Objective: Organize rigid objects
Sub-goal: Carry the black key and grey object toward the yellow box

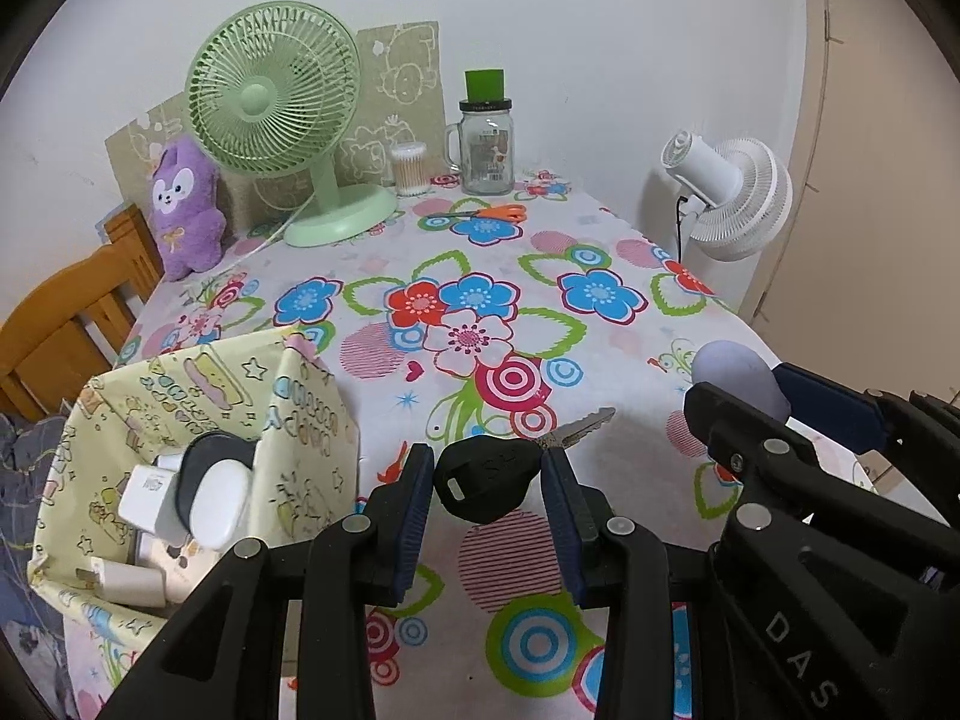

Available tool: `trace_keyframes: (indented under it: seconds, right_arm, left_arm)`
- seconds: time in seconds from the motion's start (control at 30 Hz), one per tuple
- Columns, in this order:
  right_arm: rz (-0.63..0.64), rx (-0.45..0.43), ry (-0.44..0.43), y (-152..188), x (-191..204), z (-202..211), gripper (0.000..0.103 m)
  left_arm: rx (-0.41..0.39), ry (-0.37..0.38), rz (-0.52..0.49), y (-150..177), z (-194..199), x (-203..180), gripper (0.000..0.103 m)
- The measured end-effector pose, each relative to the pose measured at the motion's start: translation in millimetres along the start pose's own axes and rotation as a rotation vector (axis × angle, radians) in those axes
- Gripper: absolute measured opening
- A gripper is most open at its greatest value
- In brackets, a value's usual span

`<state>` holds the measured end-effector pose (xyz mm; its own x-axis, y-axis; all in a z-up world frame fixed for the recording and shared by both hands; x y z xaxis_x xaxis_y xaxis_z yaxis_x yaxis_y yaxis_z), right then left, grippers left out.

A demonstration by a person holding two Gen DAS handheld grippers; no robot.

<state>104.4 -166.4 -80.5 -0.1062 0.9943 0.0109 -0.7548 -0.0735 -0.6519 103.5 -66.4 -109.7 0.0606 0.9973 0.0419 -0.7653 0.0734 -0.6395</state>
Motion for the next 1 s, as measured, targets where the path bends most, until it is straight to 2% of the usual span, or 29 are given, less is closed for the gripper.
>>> trace_keyframes:
  seconds: [0.5, 1.0]
  right_arm:
    - [0.048, -0.031, -0.049, -16, 28, 29, 0.043]
    - [0.087, -0.037, -0.09, -32, 64, 31, 0.043]
  left_arm:
    - [-0.031, -0.009, 0.029, -8, 36, 23, 0.037]
    - [-0.037, -0.036, 0.041, -16, 44, 58, 0.037]
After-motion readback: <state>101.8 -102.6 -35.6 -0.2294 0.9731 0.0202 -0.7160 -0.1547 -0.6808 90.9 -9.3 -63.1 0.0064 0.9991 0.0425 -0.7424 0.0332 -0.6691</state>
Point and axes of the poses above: each gripper's, at about its wrist camera, not at the fingertips, and z roughly against the way its jaws point, x to its left, y to its underside, the point moved 6 cm from there along -z, roughly the way its jaws point, and after that the axes turned 3 degrees about x, right-handed, at the moved point
